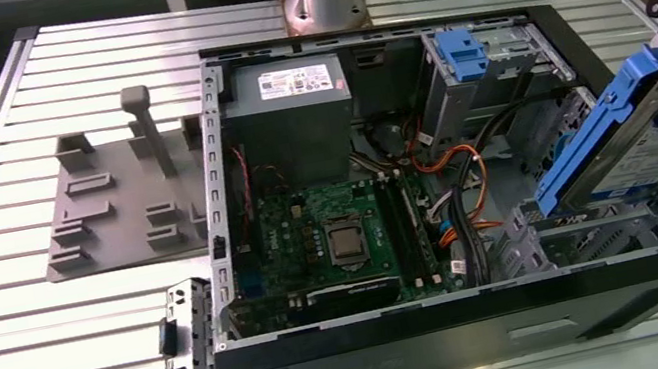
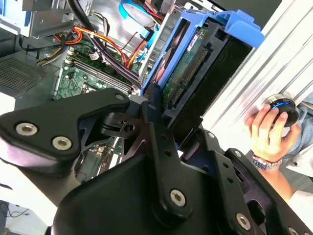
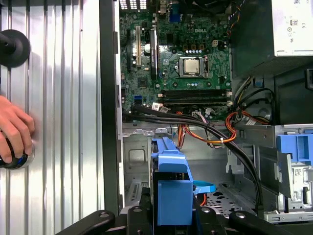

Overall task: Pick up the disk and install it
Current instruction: 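Pick up the disk, then insert the disk into the insertion slot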

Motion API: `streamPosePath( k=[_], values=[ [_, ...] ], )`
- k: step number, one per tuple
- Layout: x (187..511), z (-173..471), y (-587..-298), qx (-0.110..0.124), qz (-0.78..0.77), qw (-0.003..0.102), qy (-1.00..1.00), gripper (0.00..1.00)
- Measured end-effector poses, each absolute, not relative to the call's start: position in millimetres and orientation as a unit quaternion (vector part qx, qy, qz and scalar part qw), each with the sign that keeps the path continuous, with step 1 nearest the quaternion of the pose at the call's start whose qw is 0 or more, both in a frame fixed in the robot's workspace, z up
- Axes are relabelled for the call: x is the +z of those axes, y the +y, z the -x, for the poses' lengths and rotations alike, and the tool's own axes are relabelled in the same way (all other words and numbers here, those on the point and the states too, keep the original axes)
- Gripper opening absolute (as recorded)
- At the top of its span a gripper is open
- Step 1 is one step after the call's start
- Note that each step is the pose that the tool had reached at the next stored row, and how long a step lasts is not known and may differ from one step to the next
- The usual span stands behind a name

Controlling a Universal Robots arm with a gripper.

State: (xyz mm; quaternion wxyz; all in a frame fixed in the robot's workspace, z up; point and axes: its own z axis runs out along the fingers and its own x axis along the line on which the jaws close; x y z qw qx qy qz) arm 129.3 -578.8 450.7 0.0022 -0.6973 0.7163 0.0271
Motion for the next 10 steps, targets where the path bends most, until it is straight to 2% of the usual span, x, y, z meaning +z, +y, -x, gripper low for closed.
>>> streamPosePath(
  k=[4, 7, 10],
  values=[
    [450.6, -129.3, -578.9, 0.027, 0.697, 0.002, 0.716, 0.36],
    [449.9, -129.3, -578.9, 0.036, 0.697, 0.011, 0.716, 0.36],
    [447.9, -129.3, -578.9, 0.037, 0.697, 0.012, 0.716, 0.36]
  ],
)
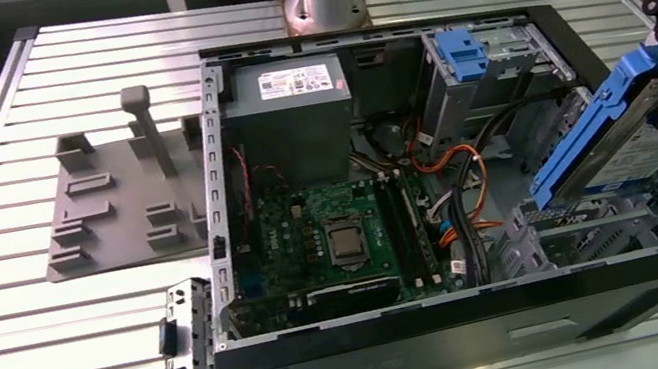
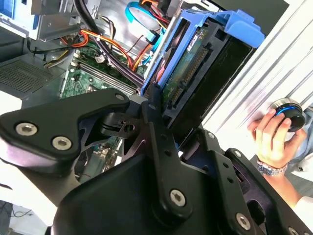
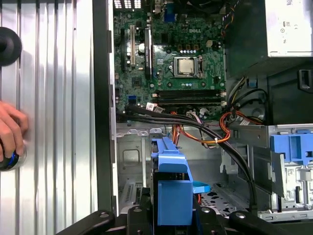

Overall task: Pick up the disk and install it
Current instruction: 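Insert the disk into the insertion slot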

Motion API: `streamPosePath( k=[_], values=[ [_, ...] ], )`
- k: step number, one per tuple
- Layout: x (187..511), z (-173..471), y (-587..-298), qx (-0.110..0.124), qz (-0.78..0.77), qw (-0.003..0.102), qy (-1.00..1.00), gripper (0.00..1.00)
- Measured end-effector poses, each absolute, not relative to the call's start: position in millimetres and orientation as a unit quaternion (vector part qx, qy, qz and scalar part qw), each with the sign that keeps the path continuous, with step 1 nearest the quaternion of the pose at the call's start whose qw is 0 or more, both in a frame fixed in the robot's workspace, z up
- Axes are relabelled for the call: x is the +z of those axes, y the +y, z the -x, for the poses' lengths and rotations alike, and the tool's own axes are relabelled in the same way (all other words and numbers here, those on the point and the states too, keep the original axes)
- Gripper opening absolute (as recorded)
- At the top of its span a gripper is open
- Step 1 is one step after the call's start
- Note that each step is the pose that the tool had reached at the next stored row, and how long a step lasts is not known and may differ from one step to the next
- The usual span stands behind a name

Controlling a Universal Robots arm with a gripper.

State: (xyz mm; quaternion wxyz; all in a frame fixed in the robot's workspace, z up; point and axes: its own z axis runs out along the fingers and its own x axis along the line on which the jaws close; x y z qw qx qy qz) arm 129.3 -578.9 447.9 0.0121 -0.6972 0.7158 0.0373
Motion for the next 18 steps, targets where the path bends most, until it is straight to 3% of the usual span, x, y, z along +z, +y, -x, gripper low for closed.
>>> streamPosePath(
  k=[18],
  values=[
    [434.5, -126.7, -582.3, 0.036, 0.697, 0.011, 0.716, 0.36]
  ],
)
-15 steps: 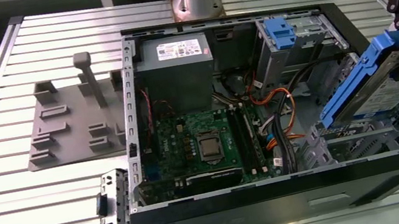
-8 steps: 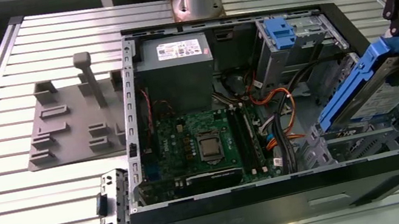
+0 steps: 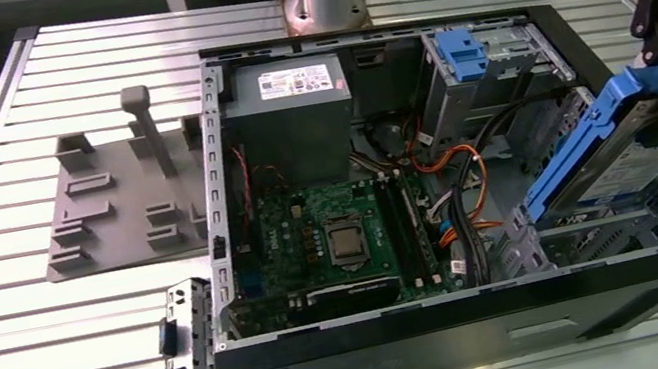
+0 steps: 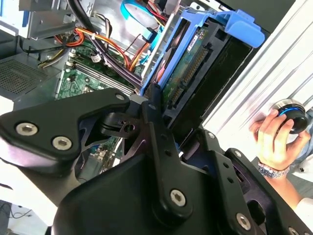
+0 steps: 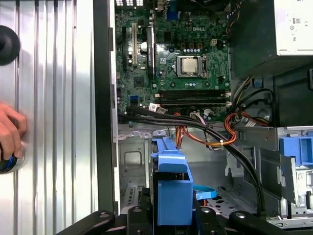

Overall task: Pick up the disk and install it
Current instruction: 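Insert the disk into the insertion slot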

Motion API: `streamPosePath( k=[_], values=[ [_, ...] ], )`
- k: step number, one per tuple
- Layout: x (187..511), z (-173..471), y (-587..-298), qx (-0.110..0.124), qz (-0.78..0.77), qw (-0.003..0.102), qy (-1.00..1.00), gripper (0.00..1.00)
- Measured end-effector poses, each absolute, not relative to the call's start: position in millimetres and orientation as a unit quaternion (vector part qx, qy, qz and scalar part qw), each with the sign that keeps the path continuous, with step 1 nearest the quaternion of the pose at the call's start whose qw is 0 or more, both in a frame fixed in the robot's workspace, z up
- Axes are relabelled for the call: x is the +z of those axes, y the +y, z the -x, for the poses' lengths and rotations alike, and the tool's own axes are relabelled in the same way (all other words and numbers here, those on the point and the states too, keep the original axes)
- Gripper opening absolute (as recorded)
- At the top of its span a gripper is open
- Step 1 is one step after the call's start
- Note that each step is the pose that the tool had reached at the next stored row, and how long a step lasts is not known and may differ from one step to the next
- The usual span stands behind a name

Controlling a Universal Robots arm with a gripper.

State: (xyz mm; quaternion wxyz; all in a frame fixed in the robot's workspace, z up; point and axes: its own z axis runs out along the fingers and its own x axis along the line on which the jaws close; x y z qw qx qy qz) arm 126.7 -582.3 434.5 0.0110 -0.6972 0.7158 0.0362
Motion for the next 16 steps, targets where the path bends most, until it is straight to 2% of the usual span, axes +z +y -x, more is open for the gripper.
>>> streamPosePath(
  k=[16],
  values=[
    [409.7, -126.1, -584.5, 0.036, 0.697, 0.011, 0.716, 0.36]
  ],
)
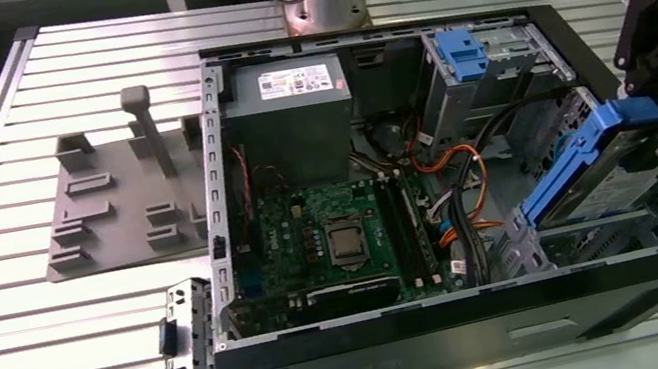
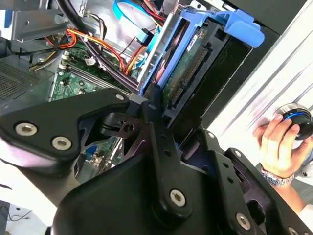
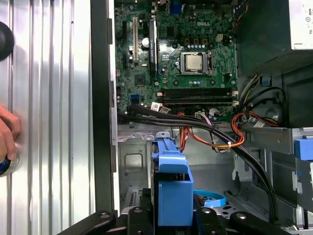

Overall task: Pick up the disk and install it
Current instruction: 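Insert the disk into the insertion slot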

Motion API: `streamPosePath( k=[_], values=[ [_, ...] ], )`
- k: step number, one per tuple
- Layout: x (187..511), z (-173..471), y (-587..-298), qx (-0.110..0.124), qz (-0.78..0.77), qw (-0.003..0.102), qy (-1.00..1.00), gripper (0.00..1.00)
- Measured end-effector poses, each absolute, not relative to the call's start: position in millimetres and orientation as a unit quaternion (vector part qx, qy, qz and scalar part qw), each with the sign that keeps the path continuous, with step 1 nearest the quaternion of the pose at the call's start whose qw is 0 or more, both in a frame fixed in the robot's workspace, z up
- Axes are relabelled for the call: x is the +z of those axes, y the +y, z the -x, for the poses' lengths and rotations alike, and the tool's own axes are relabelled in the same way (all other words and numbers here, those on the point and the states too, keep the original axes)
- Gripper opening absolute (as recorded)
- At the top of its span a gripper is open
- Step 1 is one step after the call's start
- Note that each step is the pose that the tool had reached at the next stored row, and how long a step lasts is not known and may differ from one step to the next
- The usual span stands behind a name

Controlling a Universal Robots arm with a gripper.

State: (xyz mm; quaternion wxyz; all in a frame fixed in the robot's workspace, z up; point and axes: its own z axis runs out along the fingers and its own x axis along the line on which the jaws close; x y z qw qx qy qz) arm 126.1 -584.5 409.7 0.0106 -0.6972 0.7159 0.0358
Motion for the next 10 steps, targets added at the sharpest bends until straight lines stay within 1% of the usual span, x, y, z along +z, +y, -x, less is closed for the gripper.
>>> streamPosePath(
  k=[4, 10],
  values=[
    [402.6, -126.1, -584.7, 0.036, 0.697, 0.011, 0.716, 0.36],
    [401.8, -126.1, -584.7, 0.036, 0.697, 0.011, 0.716, 0.36]
  ],
)
